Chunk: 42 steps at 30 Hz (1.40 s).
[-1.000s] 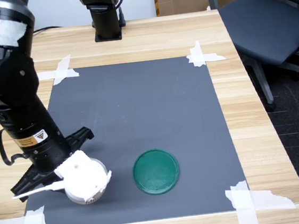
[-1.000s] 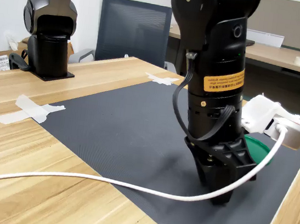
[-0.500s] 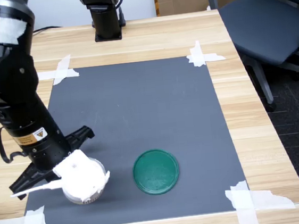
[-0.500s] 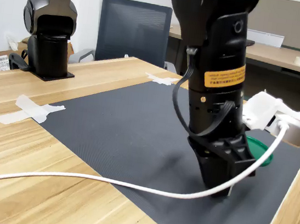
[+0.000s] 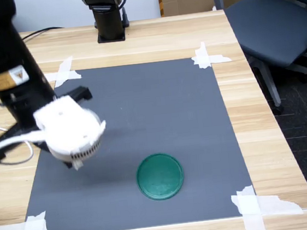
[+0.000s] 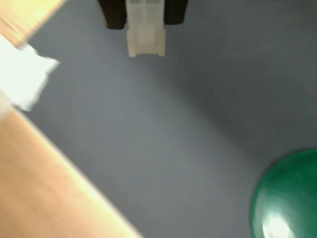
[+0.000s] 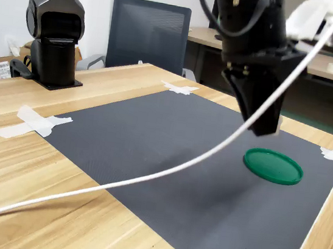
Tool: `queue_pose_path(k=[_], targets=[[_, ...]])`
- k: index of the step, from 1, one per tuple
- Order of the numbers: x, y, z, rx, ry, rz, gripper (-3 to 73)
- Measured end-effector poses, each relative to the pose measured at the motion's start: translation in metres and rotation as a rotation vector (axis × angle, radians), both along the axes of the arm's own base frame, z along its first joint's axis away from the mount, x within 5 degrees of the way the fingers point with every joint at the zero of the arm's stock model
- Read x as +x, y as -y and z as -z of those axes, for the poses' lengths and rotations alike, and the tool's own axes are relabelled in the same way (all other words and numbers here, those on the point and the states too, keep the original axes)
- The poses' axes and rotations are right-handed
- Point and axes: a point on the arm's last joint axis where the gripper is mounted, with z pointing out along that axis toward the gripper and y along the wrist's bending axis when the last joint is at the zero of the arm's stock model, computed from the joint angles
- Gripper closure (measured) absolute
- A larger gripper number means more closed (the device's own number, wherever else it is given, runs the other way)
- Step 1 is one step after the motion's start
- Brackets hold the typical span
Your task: Grasp a white terminal and put it in the green lid.
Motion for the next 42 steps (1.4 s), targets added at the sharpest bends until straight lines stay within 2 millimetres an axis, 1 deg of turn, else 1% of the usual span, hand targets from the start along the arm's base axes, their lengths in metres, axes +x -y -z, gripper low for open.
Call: queue_pose_path(k=[1, 4, 7, 9, 12, 17, 20, 22, 28, 36, 39, 42], targets=[[-0.005, -0.001, -0.007, 0.008, 0.016, 0.007, 61.7], [-0.021, -0.007, -0.019, 0.013, 0.041, 0.007, 61.7], [-0.035, -0.022, -0.017, -0.028, 0.032, -0.017, 61.7], [-0.040, -0.035, -0.009, -0.062, 0.016, -0.027, 61.7], [-0.043, -0.054, -0.001, -0.090, -0.007, -0.035, 61.7], [-0.044, -0.086, -0.001, -0.079, 0.009, -0.060, 61.7], [-0.042, -0.104, 0.002, -0.074, 0.025, -0.074, 61.7], [-0.038, -0.111, 0.008, -0.081, 0.029, -0.059, 61.7], [-0.021, -0.114, 0.034, -0.088, 0.026, -0.003, 61.7], [-0.009, -0.116, 0.066, -0.117, -0.015, -0.047, 61.7], [-0.006, -0.117, 0.075, -0.134, -0.031, -0.078, 61.7], [-0.001, -0.118, 0.078, -0.134, -0.030, -0.087, 61.7]])
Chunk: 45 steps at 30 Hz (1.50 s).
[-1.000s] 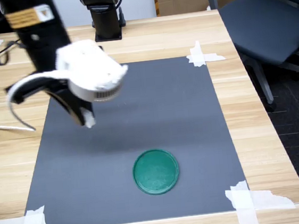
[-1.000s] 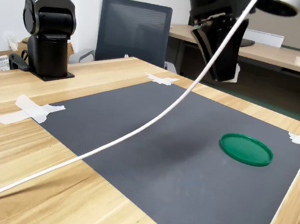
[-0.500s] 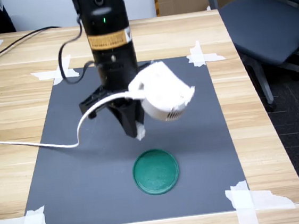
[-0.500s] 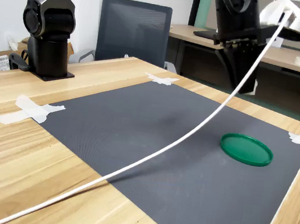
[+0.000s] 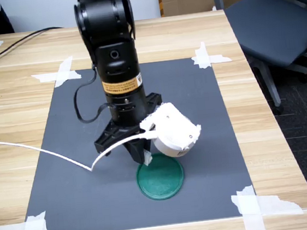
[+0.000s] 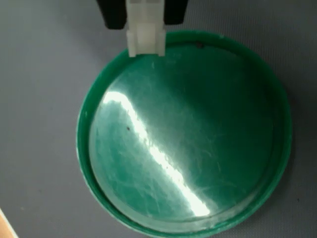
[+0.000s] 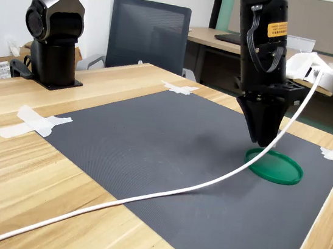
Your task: Grasp a white terminal and put it in the green lid.
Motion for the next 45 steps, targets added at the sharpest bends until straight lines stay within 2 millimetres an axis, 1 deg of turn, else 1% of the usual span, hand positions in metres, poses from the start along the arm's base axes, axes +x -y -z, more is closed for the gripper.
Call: queue_pose_path(k=[4, 9, 16, 20, 23, 25, 33, 35, 38, 42, 45], targets=[[0.008, -0.002, -0.002, 0.014, 0.019, 0.002, 61.7], [0.012, -0.006, -0.002, 0.051, 0.016, 0.013, 61.7], [0.011, -0.008, 0.010, 0.066, -0.047, 0.008, 61.5], [0.011, -0.008, 0.019, 0.059, -0.088, 0.006, 59.1], [0.011, -0.008, 0.022, 0.057, -0.097, 0.006, 55.6], [0.011, -0.009, 0.022, 0.058, -0.097, 0.007, 51.7], [0.009, -0.008, 0.022, 0.058, -0.116, 0.014, 30.4], [0.009, -0.008, 0.019, 0.067, -0.110, 0.029, 27.6], [0.006, -0.009, 0.006, 0.086, -0.085, 0.041, 26.4], [-0.003, -0.009, -0.021, 0.126, -0.029, 0.050, 26.3], [-0.018, -0.007, -0.041, 0.157, 0.005, 0.062, 26.3]])
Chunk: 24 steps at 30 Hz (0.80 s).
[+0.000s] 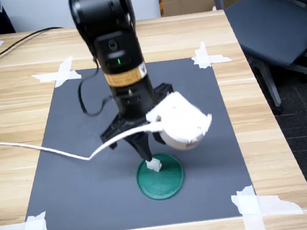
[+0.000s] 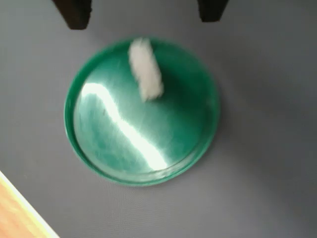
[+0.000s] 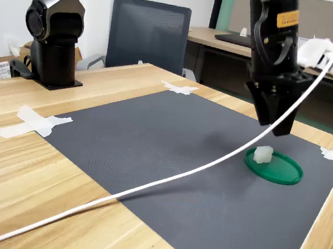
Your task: Grasp a white terminal and put it in the green lid.
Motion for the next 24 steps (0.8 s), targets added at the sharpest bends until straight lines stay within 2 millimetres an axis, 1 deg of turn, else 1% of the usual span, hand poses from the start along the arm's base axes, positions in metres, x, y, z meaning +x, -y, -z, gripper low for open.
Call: queue_pose_path(k=[5, 9, 11, 13, 15, 19, 21, 24], targets=[[-0.036, 0.005, -0.023, 0.047, 0.038, 0.030, 27.6], [-0.065, 0.010, -0.033, 0.072, 0.085, 0.045, 33.1], [-0.077, 0.012, -0.035, 0.081, 0.112, 0.051, 37.2], [-0.089, 0.014, -0.041, 0.093, 0.142, 0.056, 43.3], [-0.100, 0.016, -0.048, 0.109, 0.170, 0.060, 50.1], [-0.122, 0.019, -0.064, 0.157, 0.234, 0.072, 66.3], [-0.134, 0.020, -0.071, 0.185, 0.269, 0.079, 70.0], [-0.153, 0.022, -0.079, 0.240, 0.334, 0.099, 71.7]])
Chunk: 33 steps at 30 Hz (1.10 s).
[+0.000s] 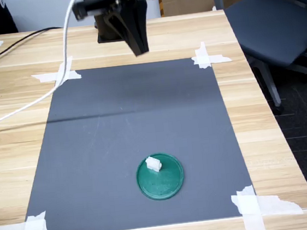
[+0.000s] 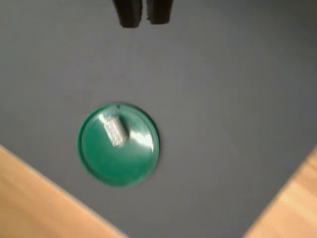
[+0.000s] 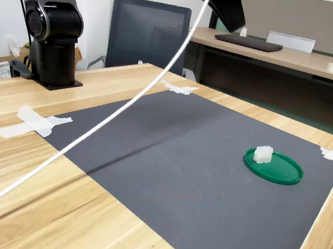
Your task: Grasp a white terminal and put it in the green lid.
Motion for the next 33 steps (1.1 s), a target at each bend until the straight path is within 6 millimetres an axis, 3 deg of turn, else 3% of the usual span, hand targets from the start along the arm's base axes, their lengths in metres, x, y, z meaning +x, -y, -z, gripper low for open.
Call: queue_pose_path(k=[8, 13, 19, 24, 33], targets=[[-0.061, 0.011, -0.005, 0.168, 0.205, 0.076, 72.0], [-0.098, 0.022, 0.004, 0.241, 0.322, 0.129, 72.0], [-0.134, 0.040, 0.026, 0.278, 0.404, 0.247, 72.2], [-0.158, 0.043, 0.051, 0.288, 0.449, 0.257, 72.2], [-0.179, 0.047, 0.104, 0.278, 0.470, 0.317, 72.3]])
